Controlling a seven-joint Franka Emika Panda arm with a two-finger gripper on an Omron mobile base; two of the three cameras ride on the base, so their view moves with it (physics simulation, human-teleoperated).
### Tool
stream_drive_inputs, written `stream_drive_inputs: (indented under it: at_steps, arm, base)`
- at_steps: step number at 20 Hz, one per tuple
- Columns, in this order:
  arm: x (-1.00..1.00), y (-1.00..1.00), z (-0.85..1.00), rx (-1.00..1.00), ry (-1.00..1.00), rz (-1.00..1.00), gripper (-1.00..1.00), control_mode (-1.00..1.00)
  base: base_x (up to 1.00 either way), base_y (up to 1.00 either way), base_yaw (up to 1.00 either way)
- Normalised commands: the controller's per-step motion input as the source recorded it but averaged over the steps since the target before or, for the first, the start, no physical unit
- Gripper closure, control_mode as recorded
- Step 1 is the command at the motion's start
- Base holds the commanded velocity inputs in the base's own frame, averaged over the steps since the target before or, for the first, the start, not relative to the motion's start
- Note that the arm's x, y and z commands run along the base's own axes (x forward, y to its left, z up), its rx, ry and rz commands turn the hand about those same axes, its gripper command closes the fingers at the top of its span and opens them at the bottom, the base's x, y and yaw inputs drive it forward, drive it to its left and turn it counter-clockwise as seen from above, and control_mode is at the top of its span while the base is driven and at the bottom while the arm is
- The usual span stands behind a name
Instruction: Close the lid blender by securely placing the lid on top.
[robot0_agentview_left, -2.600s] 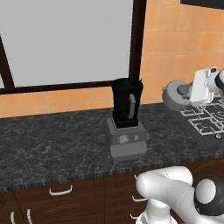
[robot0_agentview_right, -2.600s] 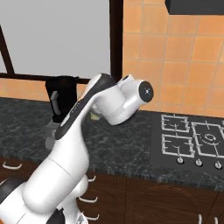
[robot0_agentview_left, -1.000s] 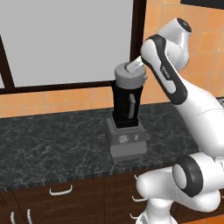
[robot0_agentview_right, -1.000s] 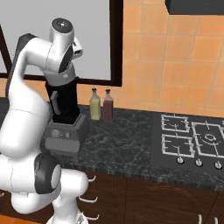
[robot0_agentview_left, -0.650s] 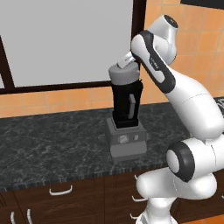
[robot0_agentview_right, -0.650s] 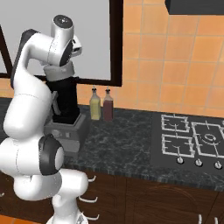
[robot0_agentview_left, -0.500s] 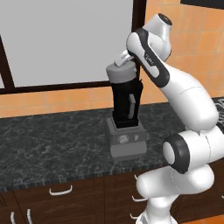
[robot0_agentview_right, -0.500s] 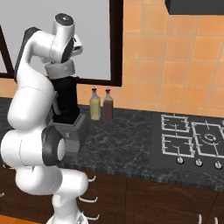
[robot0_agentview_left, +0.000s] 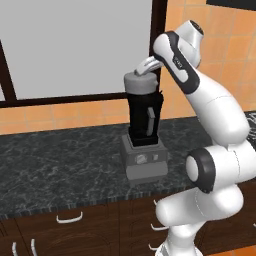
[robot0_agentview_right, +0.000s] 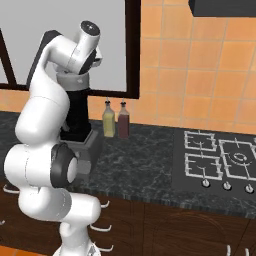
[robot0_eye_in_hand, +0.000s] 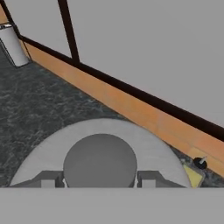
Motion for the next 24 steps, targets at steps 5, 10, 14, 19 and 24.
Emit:
stream_drive_inputs:
  at_steps: [5, 10, 14, 19, 24]
  arm:
    - [-0.14, 0.0, -0.17, -0.01, -0.08, 0.02, 1.0, -1.0]
    - [-0.18, 0.0, -0.04, 0.0, -0.05, 0.01, 1.0, -1.0]
    - [-0.02, 0.01, 0.0, 0.0, 0.0, 0.0, 1.0, -1.0]
    - [-0.16, 0.0, 0.01, 0.0, 0.02, 0.02, 1.0, -1.0]
    - [-0.14, 0.0, 0.07, 0.0, 0.01, 0.01, 1.0, -1.0]
  base:
    - [0.0, 0.0, 0.0]
    - [0.0, 0.0, 0.0]
    - [0.0, 0.0, 0.0]
    - [0.0, 0.0, 0.0]
    - [0.0, 0.0, 0.0]
